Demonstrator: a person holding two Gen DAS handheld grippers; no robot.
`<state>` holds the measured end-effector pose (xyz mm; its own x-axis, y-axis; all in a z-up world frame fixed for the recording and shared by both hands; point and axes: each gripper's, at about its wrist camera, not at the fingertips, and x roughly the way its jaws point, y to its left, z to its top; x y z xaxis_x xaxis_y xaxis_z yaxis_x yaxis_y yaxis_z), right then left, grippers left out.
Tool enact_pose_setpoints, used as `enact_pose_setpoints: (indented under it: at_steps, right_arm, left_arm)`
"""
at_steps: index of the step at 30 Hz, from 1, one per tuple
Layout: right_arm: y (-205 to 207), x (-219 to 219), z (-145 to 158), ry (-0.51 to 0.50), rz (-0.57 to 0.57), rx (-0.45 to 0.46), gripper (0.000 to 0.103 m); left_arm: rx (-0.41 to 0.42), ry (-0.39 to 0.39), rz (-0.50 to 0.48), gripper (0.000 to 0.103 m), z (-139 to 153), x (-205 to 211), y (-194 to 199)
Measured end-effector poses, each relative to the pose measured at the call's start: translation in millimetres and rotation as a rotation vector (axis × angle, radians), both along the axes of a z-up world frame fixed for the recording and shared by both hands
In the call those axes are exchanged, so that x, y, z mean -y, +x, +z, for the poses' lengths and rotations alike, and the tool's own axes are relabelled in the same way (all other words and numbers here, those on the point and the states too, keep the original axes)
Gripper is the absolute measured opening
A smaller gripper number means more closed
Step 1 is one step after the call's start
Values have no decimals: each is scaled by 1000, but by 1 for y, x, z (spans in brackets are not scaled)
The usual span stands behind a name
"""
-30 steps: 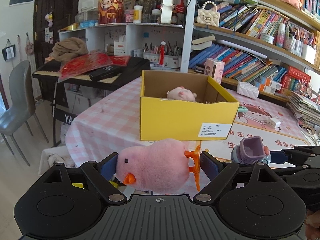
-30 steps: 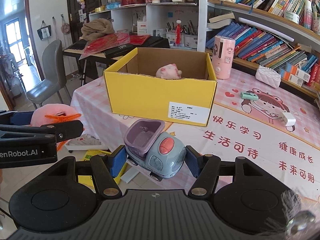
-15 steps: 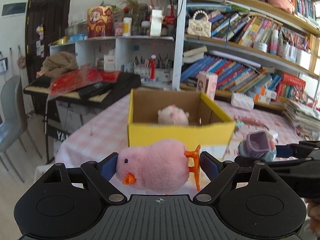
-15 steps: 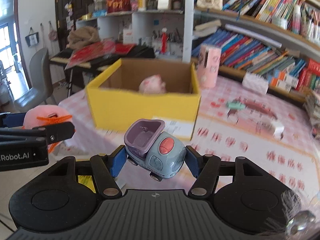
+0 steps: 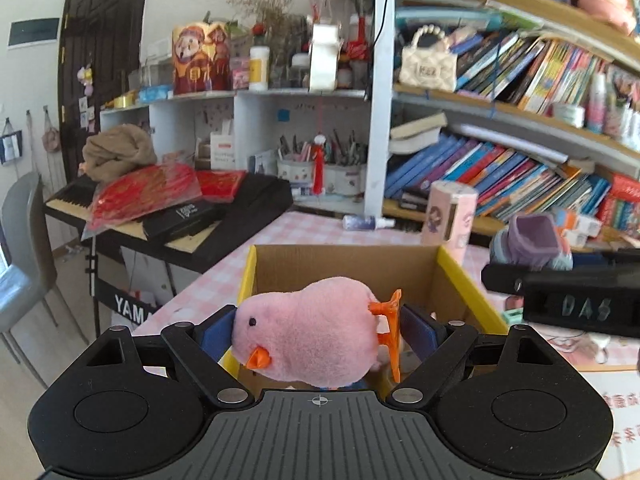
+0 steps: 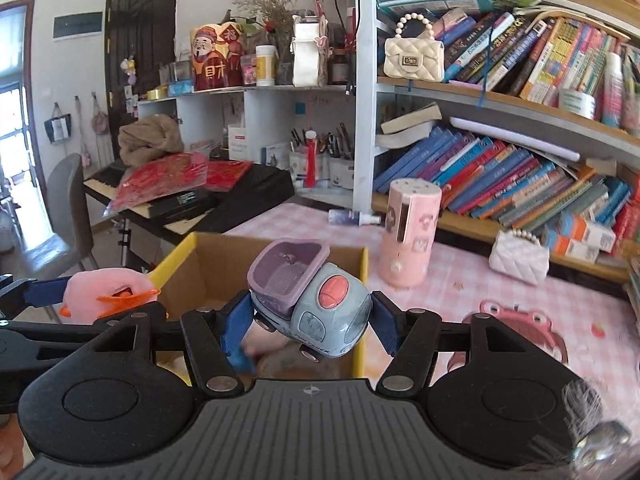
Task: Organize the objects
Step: 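Carry the toy truck and plush chick with both tools over the yellow box, then lower both toys into the yellow box and open both tools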
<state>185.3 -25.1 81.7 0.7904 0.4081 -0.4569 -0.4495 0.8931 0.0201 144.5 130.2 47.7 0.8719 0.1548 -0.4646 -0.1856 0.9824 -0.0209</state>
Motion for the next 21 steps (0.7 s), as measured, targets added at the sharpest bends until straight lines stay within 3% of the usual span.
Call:
enact_pose_setpoints:
  at_steps: [8, 21]
  right_arm:
    - [57, -20, -5, 8, 79, -32, 61]
    - [106, -59, -58, -152, 179, -190, 61]
  left_arm:
    - [-120, 32, -10, 88, -26, 11, 40]
    - [-278, 86, -40, 89, -59, 18, 70]
